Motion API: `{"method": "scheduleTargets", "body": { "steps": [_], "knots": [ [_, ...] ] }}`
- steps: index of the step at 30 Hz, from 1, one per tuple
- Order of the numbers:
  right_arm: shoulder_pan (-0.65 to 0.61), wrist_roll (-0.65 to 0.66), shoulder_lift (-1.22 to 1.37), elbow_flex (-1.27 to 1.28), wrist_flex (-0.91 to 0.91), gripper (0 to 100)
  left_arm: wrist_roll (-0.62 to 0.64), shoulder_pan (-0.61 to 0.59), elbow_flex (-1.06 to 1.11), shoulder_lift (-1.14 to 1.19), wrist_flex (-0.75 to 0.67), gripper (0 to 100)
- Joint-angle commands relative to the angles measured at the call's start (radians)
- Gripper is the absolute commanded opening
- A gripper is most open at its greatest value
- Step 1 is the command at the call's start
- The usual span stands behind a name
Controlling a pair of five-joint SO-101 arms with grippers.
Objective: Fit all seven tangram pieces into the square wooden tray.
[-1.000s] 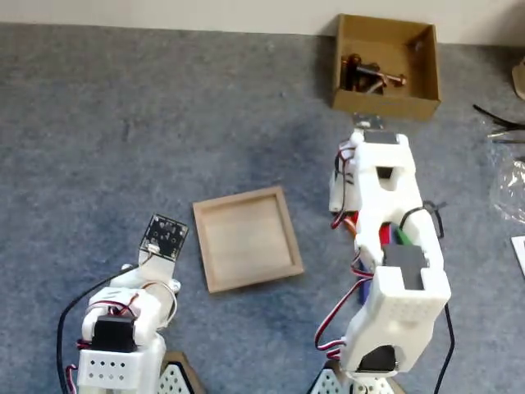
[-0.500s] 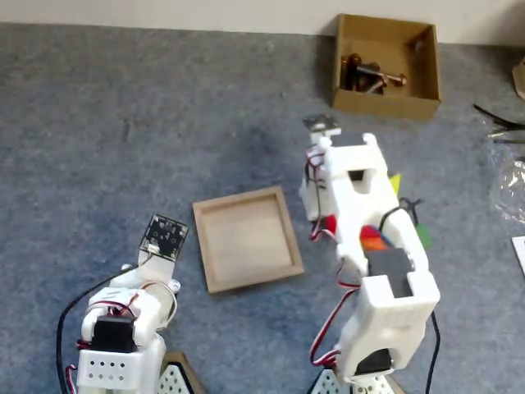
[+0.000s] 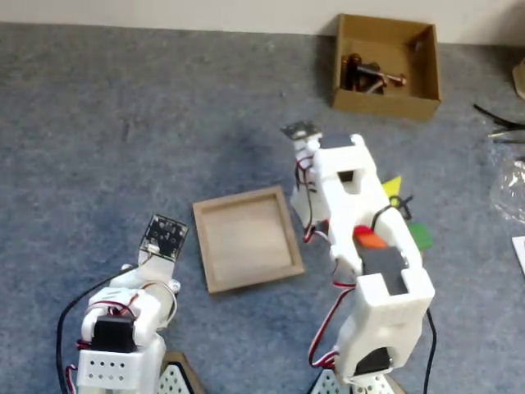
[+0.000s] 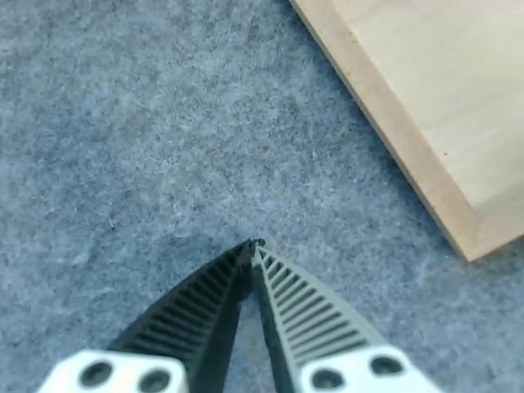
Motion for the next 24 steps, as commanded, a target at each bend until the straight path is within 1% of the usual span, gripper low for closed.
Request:
{"method": "scheduleTargets", "body": {
  "steps": [1, 10, 14, 19, 22, 24],
  "knots": [
    [0.001, 0.055, 0.004, 0.036, 0.025, 30.3, 0.005, -0.012, 0.019, -0.005, 0.006, 1],
    [0.002, 0.063, 0.005, 0.038, 0.021, 30.0, 0.005, -0.012, 0.019, -0.005, 0.006, 1],
    [0.015, 0.130, 0.012, 0.039, 0.025, 29.3, 0.005, -0.012, 0.019, -0.005, 0.006, 1],
    [0.059, 0.189, 0.012, 0.041, 0.022, 23.5, 0.005, -0.012, 0.019, -0.005, 0.006, 1],
    [0.064, 0.207, 0.013, 0.051, 0.018, 23.3, 0.005, -0.012, 0.019, -0.005, 0.006, 1],
    [0.064, 0.242, 0.013, 0.071, 0.018, 23.2, 0.005, -0.012, 0.019, -0.005, 0.006, 1]
  ]
}}
